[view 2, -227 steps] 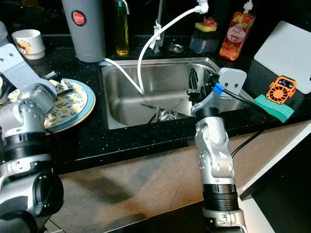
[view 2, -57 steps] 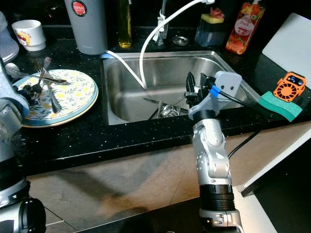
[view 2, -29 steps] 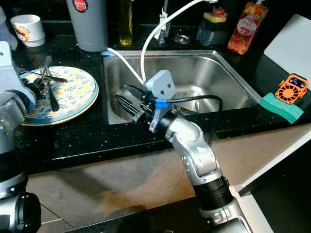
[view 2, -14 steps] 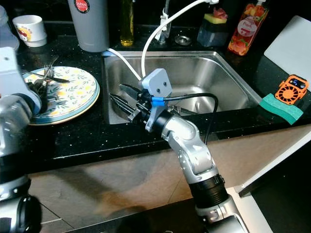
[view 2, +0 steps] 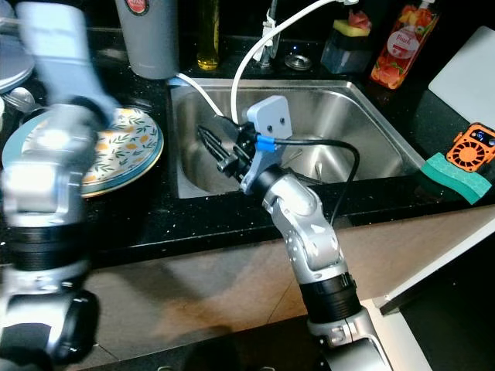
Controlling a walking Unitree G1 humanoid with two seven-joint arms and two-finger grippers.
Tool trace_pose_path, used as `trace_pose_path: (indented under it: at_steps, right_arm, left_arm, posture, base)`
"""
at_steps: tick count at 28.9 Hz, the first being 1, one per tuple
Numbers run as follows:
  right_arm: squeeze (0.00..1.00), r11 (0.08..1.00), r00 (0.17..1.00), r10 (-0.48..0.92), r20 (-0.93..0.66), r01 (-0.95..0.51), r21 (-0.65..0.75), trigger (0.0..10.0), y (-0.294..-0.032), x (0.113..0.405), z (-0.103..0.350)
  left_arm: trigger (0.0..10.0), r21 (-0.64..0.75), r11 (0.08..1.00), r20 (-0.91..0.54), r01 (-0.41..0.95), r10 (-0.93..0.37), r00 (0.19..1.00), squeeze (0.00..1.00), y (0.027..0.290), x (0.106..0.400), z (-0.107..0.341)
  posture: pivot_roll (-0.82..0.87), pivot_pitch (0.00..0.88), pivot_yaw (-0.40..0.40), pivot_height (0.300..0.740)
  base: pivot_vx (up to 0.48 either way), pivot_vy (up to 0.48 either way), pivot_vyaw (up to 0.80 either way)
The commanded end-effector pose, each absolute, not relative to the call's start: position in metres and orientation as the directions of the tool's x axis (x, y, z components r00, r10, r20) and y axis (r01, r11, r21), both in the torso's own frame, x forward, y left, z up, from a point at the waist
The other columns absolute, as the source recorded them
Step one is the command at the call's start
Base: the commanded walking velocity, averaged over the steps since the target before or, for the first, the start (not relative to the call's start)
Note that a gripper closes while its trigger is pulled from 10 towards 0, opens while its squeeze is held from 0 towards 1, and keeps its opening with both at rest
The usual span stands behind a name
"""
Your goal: Kitchen organization
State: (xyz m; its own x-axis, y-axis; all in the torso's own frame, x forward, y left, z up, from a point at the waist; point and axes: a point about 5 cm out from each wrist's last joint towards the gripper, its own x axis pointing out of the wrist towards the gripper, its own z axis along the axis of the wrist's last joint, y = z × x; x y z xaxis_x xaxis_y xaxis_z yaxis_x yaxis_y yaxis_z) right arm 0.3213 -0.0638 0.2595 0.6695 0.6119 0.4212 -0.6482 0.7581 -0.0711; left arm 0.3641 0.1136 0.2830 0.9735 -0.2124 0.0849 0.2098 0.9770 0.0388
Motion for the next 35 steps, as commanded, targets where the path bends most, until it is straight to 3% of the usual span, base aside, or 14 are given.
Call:
trace_pose_path:
  at_steps: [1, 3, 4, 5, 10, 11, 13, 19, 21, 23, 24, 27, 30, 35]
  right_arm:
    - [0.00, 0.800, 0.703, 0.554, 0.446, -0.598, -0.052, 10.0, -0.076, 0.325, 0.263]
    - [0.00, 0.811, 0.711, 0.538, 0.452, -0.583, -0.048, 10.0, -0.079, 0.325, 0.264]
    - [0.00, 0.819, 0.718, 0.526, 0.457, -0.572, -0.045, 10.0, -0.082, 0.326, 0.265]
    - [0.00, 0.828, 0.725, 0.511, 0.461, -0.559, -0.039, 10.0, -0.085, 0.326, 0.265]
    - [0.00, 0.850, 0.747, 0.472, 0.469, -0.526, -0.020, 10.0, -0.093, 0.326, 0.264]
    - [0.00, 0.852, 0.749, 0.468, 0.468, -0.523, -0.016, 10.0, -0.093, 0.326, 0.264]
    - [0.00, 0.850, 0.751, 0.470, 0.465, -0.526, -0.010, 10.0, -0.089, 0.327, 0.261]
    - [0.00, 0.837, 0.742, 0.487, 0.462, -0.548, -0.002, 10.0, -0.081, 0.328, 0.259]
    - [0.00, 0.836, 0.742, 0.487, 0.462, -0.548, -0.001, 10.0, -0.080, 0.328, 0.258]
    - [0.00, 0.839, 0.745, 0.482, 0.460, -0.544, 0.002, 10.0, -0.082, 0.329, 0.257]
    - [0.00, 0.839, 0.746, 0.482, 0.460, -0.544, 0.003, 10.0, -0.082, 0.329, 0.257]
    - [0.00, 0.841, 0.750, 0.479, 0.457, -0.541, 0.006, 10.0, -0.082, 0.329, 0.256]
    - [0.00, 0.839, 0.749, 0.480, 0.458, -0.543, 0.009, 10.0, -0.080, 0.328, 0.255]
    - [0.00, 0.843, 0.750, 0.475, 0.460, -0.538, 0.009, 10.0, -0.082, 0.328, 0.254]
  left_arm:
    - [10.0, 0.056, 0.969, 0.041, 0.240, -0.242, 0.969, 0.00, 0.097, 0.372, 0.273]
    - [10.0, 0.059, 0.974, 0.036, 0.221, -0.223, 0.974, 0.03, 0.095, 0.375, 0.271]
    - [10.0, 0.058, 0.976, 0.042, 0.209, -0.211, 0.977, 0.48, 0.095, 0.377, 0.270]
    - [10.0, 0.034, 0.975, 0.052, 0.221, -0.223, 0.974, 1.00, 0.094, 0.378, 0.270]
    - [10.0, -0.093, 0.907, 0.237, 0.410, -0.380, 0.894, 1.00, 0.095, 0.364, 0.296]
    - [10.0, -0.097, 0.905, 0.268, 0.414, -0.376, 0.887, 0.00, 0.100, 0.362, 0.301]
    - [10.0, -0.072, 0.915, 0.331, 0.397, -0.354, 0.875, 0.00, 0.120, 0.356, 0.310]
    - [10.0, -0.020, 0.906, 0.308, 0.422, -0.396, 0.865, 0.00, 0.129, 0.341, 0.304]
    - [10.0, -0.051, 0.929, 0.323, 0.367, -0.333, 0.886, 0.00, 0.140, 0.340, 0.306]
    - [10.0, -0.079, 0.979, 0.281, 0.190, -0.161, 0.946, 0.00, 0.165, 0.344, 0.305]
    - [10.0, -0.081, 0.982, 0.268, 0.168, -0.141, 0.953, 0.00, 0.168, 0.345, 0.304]
    - [10.0, 0.050, 0.999, 0.178, -0.003, -0.006, 0.984, 0.00, 0.186, 0.351, 0.295]
    - [10.0, 0.041, 0.985, 0.105, -0.169, 0.164, 0.981, 0.00, 0.212, 0.355, 0.290]
    - [10.0, -0.024, 0.962, 0.066, -0.272, 0.273, 0.960, 0.00, 0.230, 0.353, 0.293]
  posture:
    - [0.08, 0.060, -0.085, 0.740]
    - [0.07, 0.060, -0.080, 0.740]
    - [0.07, 0.060, -0.080, 0.740]
    - [0.07, 0.059, -0.075, 0.740]
    - [0.07, 0.060, -0.072, 0.740]
    - [0.09, 0.060, -0.074, 0.740]
    - [0.10, 0.059, -0.074, 0.740]
    - [0.13, 0.053, -0.074, 0.740]
    - [0.13, 0.053, -0.072, 0.740]
    - [0.13, 0.053, -0.072, 0.740]
    - [0.13, 0.053, -0.072, 0.740]
    - [0.14, 0.057, -0.073, 0.740]
    - [0.14, 0.056, -0.071, 0.740]
    - [0.14, 0.051, -0.066, 0.740]
  base:
    - [0.000, 0.000, 0.00]
    - [0.000, 0.000, 0.00]
    - [0.000, 0.000, 0.00]
    - [0.000, 0.000, 0.00]
    - [0.000, 0.000, 0.00]
    - [0.000, 0.000, 0.00]
    - [0.000, 0.000, 0.00]
    - [0.000, 0.000, 0.00]
    - [0.000, 0.000, 0.00]
    - [0.000, 0.000, 0.00]
    - [0.000, 0.000, 0.00]
    - [0.000, 0.000, 0.00]
    - [0.000, 0.000, 0.00]
    - [0.000, 0.000, 0.00]
